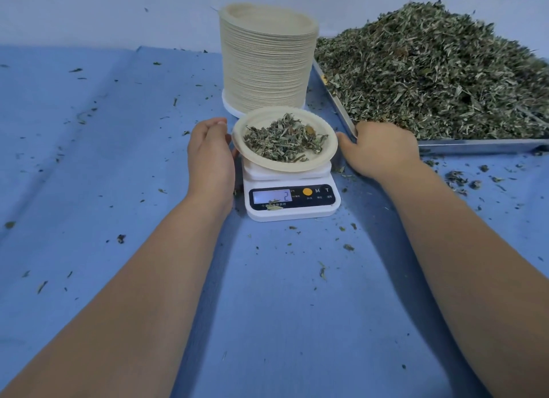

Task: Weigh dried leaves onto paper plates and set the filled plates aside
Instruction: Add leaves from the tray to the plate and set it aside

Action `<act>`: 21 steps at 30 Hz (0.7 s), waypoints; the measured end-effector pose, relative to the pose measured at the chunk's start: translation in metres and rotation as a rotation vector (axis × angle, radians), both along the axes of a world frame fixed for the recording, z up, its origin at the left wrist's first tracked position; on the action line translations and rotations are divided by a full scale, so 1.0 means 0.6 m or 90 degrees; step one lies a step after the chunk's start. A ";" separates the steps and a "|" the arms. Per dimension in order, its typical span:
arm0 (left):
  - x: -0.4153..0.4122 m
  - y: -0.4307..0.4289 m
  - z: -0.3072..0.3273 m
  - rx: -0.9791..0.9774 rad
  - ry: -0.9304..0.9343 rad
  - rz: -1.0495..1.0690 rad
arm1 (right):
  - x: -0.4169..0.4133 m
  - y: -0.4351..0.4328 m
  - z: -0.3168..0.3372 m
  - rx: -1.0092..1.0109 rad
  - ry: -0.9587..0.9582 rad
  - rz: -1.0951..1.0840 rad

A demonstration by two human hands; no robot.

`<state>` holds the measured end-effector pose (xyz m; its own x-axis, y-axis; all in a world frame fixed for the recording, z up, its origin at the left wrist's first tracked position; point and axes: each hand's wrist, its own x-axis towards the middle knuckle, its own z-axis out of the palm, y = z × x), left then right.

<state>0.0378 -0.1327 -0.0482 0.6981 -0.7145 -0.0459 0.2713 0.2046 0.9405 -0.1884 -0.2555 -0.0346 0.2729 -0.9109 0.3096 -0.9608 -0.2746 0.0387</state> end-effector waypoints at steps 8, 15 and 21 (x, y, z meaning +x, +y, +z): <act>-0.001 0.002 0.002 0.006 0.011 -0.006 | -0.003 -0.004 -0.002 -0.008 -0.016 0.018; -0.001 -0.001 0.001 0.021 -0.012 -0.022 | -0.003 -0.006 -0.002 -0.027 -0.023 0.031; 0.001 -0.003 0.000 0.029 -0.022 -0.015 | 0.000 -0.017 0.005 0.014 -0.034 0.012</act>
